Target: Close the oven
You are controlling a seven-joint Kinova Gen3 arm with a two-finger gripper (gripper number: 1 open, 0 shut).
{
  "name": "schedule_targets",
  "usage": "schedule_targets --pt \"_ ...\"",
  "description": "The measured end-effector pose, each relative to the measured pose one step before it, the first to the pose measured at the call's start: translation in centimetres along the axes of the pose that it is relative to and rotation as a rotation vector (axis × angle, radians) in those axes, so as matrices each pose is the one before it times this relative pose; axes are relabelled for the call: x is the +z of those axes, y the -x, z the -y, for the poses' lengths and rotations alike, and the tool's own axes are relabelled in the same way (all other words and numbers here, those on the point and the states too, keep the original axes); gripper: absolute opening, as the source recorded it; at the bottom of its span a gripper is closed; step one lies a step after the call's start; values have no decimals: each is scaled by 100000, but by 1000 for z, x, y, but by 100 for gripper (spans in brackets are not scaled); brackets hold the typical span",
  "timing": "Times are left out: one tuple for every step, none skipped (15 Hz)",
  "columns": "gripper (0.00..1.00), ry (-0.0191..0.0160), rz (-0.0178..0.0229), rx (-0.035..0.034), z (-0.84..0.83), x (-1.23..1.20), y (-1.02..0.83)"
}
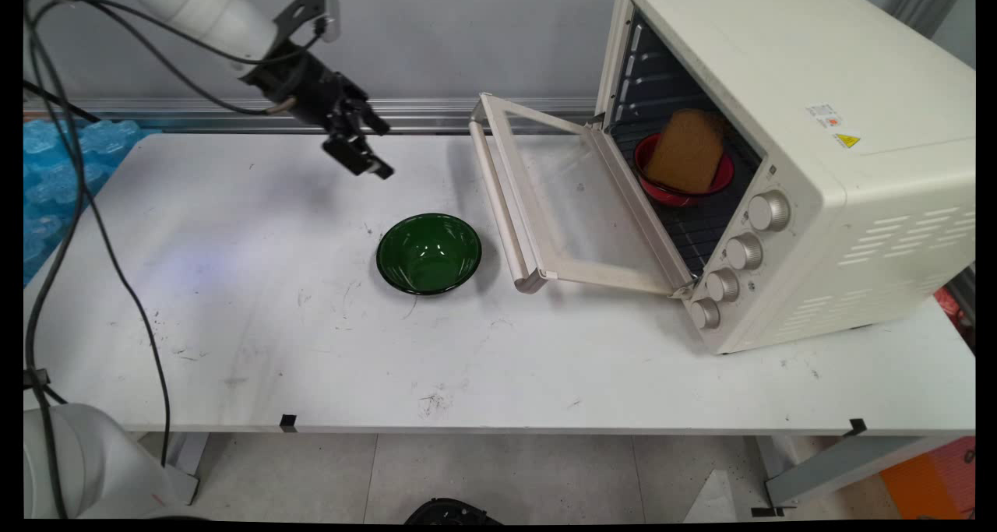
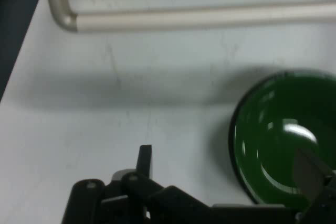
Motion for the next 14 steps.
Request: schedule_targets --pt "100 224 -1438 -508 102 752 -748" --pt "100 133 -786 -299 72 497 -423" --pt "100 130 -945 -406 104 603 -473" --pt "100 64 -830 -393 118 594 -405" --pt "0 64 -654 -299 147 613 -386" --pt "0 26 -316 -165 75 323 -189" --pt "0 -11 -275 -113 102 405 -204" --pt "0 -21 -233 -28 140 552 -256" --pt "0 -63 -2 152 131 530 -206" --pt "0 16 150 197 130 552 -170" --pt "0 63 169 66 83 450 -96" --pt "0 194 208 91 73 529 -116" --pt "0 261 233 94 58 491 -88" --pt "0 299 273 157 58 536 -58"
